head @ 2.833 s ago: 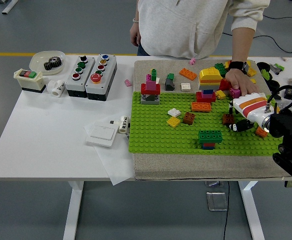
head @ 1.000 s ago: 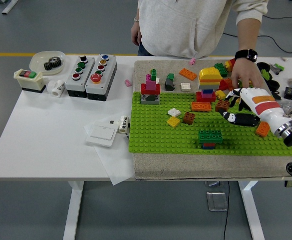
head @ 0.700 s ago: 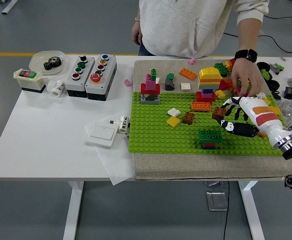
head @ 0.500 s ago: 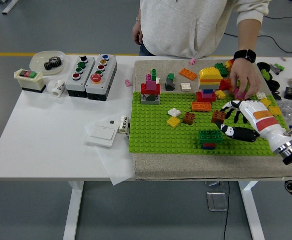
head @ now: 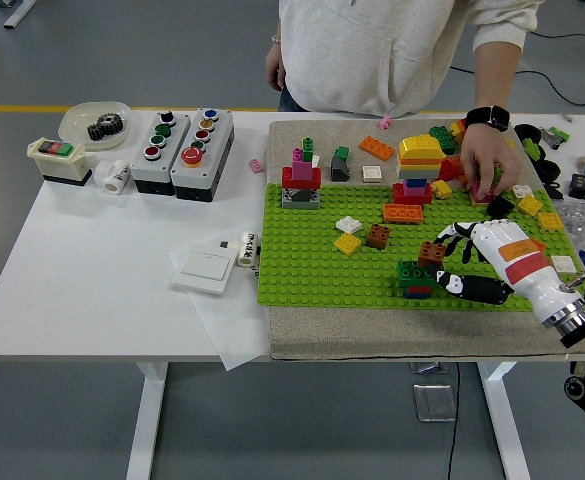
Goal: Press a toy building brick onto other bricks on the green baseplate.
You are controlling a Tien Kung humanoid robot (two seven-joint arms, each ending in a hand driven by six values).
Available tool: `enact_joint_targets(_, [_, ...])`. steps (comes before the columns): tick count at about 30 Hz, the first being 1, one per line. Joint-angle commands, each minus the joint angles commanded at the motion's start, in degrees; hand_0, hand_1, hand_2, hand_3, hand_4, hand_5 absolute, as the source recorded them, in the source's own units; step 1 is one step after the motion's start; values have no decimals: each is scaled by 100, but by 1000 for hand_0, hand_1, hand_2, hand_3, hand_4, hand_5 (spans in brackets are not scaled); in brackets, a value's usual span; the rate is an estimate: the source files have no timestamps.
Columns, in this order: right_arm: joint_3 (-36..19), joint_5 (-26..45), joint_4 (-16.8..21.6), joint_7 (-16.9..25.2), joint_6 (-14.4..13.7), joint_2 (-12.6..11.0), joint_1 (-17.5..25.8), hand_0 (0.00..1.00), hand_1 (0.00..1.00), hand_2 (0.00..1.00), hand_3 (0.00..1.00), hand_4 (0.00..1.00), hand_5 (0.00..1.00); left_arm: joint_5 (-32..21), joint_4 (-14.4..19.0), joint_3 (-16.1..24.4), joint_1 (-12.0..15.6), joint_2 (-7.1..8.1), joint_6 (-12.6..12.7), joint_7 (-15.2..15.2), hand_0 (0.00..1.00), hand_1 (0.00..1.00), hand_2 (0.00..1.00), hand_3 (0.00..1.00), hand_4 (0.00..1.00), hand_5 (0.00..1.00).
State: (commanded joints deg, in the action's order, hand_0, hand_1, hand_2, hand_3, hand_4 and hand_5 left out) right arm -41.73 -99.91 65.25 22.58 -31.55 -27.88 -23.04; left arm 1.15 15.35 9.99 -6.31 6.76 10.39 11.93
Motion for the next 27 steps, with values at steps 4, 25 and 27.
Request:
enact_joint_targets(4, [29,-59,-65,71,-47,41,15,220,320,432,491,613,524,-9,2,-7,-2,0,1,-3,489,598,755,787,827,831])
enact_joint_targets(25, [188,-299,-314,136,-6,128,-200,240,374,456,498,630,546,-4,5,-20,-16,5,-9,-3,492,600,756,787,826,833])
enact_joint_targets(27, [188,-344,-339,122,16,133,-223,240,374,456,498,630,546,-1,6,-22,-20,7,-10,-3,492,600,756,787,826,833])
